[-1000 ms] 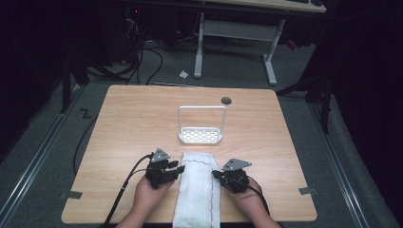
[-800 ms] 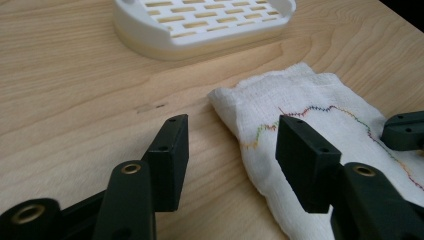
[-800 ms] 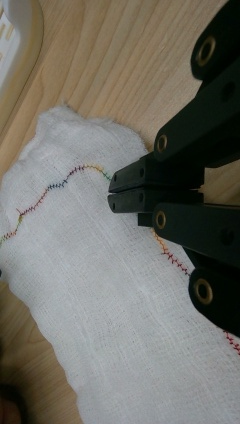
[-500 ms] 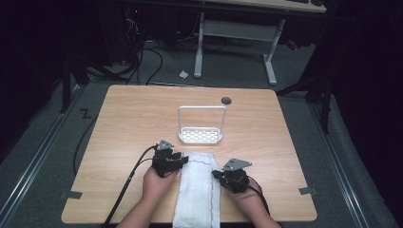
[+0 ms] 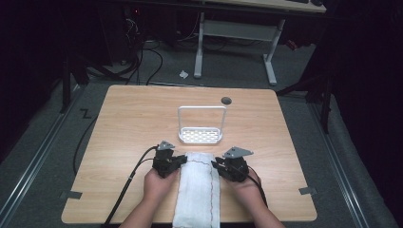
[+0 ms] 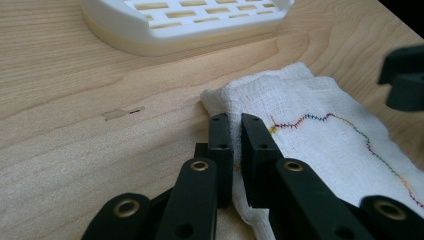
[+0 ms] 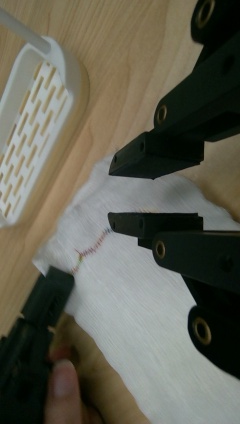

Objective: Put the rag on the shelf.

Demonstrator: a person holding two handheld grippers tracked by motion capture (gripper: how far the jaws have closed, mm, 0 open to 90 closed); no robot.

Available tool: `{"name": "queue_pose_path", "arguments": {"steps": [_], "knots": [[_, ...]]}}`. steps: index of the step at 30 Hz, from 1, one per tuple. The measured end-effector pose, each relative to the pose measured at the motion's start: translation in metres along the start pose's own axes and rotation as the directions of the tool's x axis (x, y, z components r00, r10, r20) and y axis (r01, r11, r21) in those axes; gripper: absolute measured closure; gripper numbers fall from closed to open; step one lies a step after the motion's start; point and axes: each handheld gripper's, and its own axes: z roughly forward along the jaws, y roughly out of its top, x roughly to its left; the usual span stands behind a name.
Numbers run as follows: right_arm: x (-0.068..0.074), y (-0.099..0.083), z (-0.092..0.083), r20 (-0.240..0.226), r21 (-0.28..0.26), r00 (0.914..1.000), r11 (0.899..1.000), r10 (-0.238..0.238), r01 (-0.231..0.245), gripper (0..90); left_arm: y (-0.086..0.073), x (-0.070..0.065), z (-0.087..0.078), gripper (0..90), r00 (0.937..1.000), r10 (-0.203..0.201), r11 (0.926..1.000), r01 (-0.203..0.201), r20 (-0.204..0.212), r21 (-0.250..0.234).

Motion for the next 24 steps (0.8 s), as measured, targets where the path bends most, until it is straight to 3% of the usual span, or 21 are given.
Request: {"name": "queue_pose_path", "arguments": {"steps": [3,6,9,10,13,15,24], "knots": [[-0.010,0.006,0.014,0.006,0.020,0.9985,0.998,0.055,-0.055,66.5,0.000,0.000,0.000,83.9,1.0000,-0.002,1.0000,0.002,0.002,0.002],[-0.015,0.003,0.025,0.028,0.045,0.9962,0.995,0.082,-0.084,54.5,0.000,0.001,-0.001,83.7,0.9999,-0.008,1.0000,0.008,0.009,0.004],[-0.015,0.000,0.032,0.015,0.057,0.9944,0.993,0.105,-0.105,48.2,0.000,0.001,0.000,83.6,0.9999,-0.007,1.0000,0.007,0.008,0.003],[-0.010,0.000,0.034,0.033,0.063,0.9964,0.995,0.079,-0.081,49.3,0.000,0.001,0.000,83.6,0.9999,-0.006,1.0000,0.006,0.008,0.002],[-0.008,0.000,0.035,0.033,0.060,0.9966,0.995,0.075,-0.077,52.7,0.000,0.000,-0.001,83.5,1.0000,-0.004,1.0000,0.004,0.007,0.002],[-0.008,-0.002,0.034,-0.007,0.049,0.9958,0.995,0.091,-0.091,61.1,-0.001,0.000,-0.001,83.5,1.0000,-0.003,1.0000,0.003,0.007,0.002],[-0.005,-0.004,0.035,-0.050,0.043,0.9941,0.995,0.096,-0.094,76.9,-0.001,0.000,-0.001,83.5,1.0000,-0.006,1.0000,0.006,0.007,0.003]]}}
